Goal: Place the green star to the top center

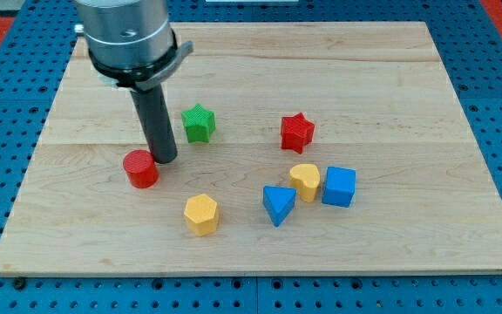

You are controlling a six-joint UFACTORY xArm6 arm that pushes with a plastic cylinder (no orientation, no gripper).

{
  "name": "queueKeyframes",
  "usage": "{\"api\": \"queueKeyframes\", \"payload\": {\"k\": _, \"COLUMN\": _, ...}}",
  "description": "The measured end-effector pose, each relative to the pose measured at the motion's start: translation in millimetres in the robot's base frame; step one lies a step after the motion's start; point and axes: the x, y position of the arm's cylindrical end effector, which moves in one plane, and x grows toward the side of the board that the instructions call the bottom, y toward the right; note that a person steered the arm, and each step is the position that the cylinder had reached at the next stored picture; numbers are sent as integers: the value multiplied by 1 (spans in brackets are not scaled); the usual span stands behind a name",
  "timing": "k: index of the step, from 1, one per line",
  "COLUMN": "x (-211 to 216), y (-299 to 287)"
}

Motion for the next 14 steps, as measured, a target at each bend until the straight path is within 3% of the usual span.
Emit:
{"api": "queueKeyframes", "payload": {"k": 1, "x": 0, "y": 0}}
{"api": "queueKeyframes", "payload": {"k": 2, "x": -13, "y": 38}}
{"api": "queueKeyframes", "payload": {"k": 4, "x": -108, "y": 77}}
{"api": "queueKeyframes", "payload": {"k": 5, "x": -76, "y": 67}}
{"api": "queueKeyframes", "payload": {"k": 6, "x": -80, "y": 42}}
{"api": "queueKeyframes", "payload": {"k": 7, "x": -114, "y": 44}}
{"api": "queueKeyframes", "payload": {"k": 8, "x": -151, "y": 85}}
{"api": "queueKeyframes", "payload": {"k": 10, "x": -142, "y": 29}}
{"api": "queueKeyframes", "payload": {"k": 11, "x": -183, "y": 60}}
{"api": "queueKeyframes", "payload": {"k": 12, "x": -191, "y": 111}}
{"api": "queueKeyframes", "payload": {"k": 14, "x": -207, "y": 127}}
